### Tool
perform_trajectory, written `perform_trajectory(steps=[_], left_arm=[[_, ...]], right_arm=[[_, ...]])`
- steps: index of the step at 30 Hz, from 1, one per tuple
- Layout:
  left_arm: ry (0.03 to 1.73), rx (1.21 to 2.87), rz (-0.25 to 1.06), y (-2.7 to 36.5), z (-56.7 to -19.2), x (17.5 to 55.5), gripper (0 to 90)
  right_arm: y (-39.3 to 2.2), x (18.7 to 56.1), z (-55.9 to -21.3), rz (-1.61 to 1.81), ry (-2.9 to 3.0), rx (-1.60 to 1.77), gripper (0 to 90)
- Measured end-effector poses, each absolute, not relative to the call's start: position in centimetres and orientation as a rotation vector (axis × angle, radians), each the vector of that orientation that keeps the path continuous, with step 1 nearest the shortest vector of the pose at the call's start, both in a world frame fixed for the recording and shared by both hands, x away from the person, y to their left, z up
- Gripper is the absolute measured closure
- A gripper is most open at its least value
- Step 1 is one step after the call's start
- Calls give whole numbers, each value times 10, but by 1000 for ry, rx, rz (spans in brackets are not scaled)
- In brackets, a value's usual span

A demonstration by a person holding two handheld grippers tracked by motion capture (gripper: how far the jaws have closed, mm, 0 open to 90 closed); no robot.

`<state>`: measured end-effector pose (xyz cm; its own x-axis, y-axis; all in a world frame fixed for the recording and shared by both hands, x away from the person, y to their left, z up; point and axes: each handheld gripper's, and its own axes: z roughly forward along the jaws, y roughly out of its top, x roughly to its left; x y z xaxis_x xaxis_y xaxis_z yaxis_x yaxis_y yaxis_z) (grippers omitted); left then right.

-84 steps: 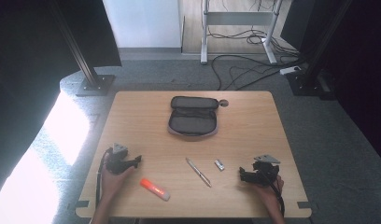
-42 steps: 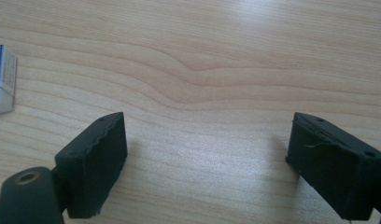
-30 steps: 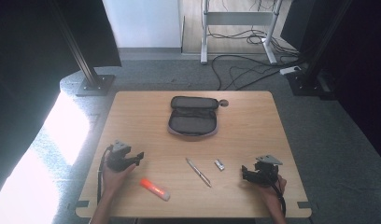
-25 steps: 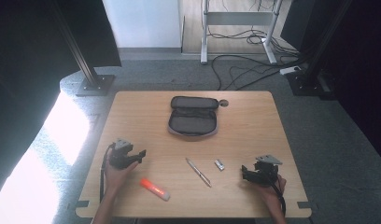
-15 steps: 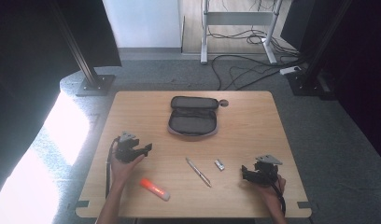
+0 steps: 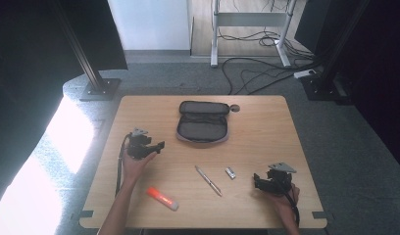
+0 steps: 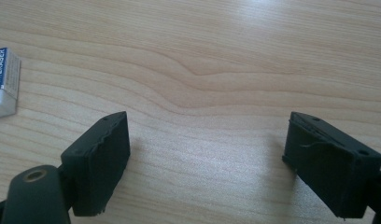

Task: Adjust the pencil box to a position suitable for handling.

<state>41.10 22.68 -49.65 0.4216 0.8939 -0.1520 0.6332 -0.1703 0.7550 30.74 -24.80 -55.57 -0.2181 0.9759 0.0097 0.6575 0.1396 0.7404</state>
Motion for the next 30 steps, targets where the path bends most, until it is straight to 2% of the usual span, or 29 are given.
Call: perform_trajectory(steps=[30], left_arm=[[1256, 1897, 391, 185, -469, 453, 351]], right_arm=[[-248, 307, -556, 870, 1939, 1563, 142]])
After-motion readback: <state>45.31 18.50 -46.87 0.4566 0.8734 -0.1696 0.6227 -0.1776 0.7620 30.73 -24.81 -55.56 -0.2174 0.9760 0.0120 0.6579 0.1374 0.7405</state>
